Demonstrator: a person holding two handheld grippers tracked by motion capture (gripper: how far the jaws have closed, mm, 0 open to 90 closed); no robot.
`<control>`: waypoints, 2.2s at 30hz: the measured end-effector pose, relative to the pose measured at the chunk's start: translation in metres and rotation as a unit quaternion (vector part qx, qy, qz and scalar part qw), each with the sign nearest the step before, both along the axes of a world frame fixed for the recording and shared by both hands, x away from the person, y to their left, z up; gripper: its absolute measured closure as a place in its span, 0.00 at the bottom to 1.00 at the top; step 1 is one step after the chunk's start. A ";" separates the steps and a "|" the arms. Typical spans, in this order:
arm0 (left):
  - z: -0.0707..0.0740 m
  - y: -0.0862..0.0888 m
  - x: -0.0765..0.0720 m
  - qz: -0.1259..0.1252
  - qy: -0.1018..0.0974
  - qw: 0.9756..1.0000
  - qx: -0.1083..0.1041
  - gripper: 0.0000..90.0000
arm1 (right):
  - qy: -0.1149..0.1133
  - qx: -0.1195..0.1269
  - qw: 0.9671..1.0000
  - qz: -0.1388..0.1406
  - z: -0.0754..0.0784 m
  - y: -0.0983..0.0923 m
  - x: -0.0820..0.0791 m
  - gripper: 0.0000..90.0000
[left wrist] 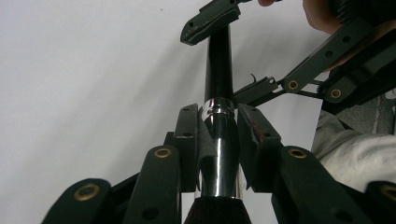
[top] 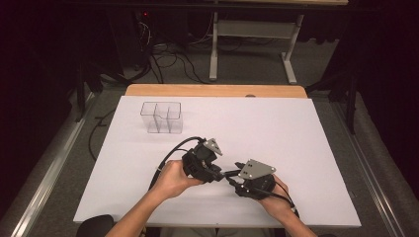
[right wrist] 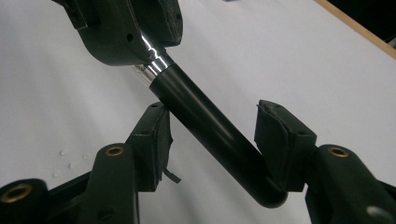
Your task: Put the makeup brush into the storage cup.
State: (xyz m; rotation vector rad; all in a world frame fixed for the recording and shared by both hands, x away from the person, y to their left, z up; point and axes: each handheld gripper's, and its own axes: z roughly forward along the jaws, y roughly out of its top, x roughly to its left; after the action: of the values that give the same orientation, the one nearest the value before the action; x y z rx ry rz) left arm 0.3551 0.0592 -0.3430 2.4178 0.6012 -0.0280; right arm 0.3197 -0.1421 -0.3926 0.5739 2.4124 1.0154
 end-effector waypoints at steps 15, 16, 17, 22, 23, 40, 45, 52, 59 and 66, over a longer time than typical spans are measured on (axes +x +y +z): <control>0.002 0.003 0.000 0.002 -0.003 1.000 -0.007 0.78 | 0.003 -0.004 1.000 0.011 0.000 0.001 0.000 0.60; 0.002 0.003 0.000 0.002 -0.003 1.000 -0.006 0.78 | 0.004 -0.006 1.000 0.014 0.001 0.000 0.000 0.61; 0.003 0.003 0.000 0.002 -0.002 1.000 -0.007 0.78 | 0.004 -0.007 1.000 0.016 0.001 0.001 0.000 0.61; 0.002 0.002 0.001 -0.001 0.002 1.000 -0.009 0.78 | 0.015 -0.005 1.000 0.019 0.002 -0.001 0.001 0.62; 0.002 0.002 0.002 -0.001 0.002 1.000 -0.010 0.78 | 0.015 -0.008 1.000 0.023 0.002 -0.002 0.002 0.63; 0.005 0.014 0.013 0.026 0.014 0.998 -0.059 0.60 | 0.015 -0.050 0.994 0.094 0.007 0.011 -0.005 0.85; 0.010 0.022 0.014 0.047 0.010 0.995 -0.085 0.47 | 0.037 -0.038 0.995 0.081 0.009 0.006 0.000 0.85; 0.017 0.033 0.013 0.083 -0.019 0.991 -0.105 0.40 | 0.053 -0.027 0.996 0.074 0.011 0.001 0.003 0.85; 0.021 0.042 0.011 0.112 -0.049 0.984 -0.129 0.35 | 0.063 0.007 0.996 0.061 0.013 -0.007 0.008 0.85; 0.017 0.043 0.010 0.121 -0.049 0.982 -0.138 0.34 | 0.078 0.047 0.995 0.031 0.017 -0.018 0.014 0.85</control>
State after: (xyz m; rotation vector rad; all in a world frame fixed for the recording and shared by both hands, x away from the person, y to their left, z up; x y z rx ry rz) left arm 0.3652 0.1019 -0.3263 2.0532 0.7879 0.1020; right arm 0.3338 -0.1604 -0.3756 0.6358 2.5422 1.1532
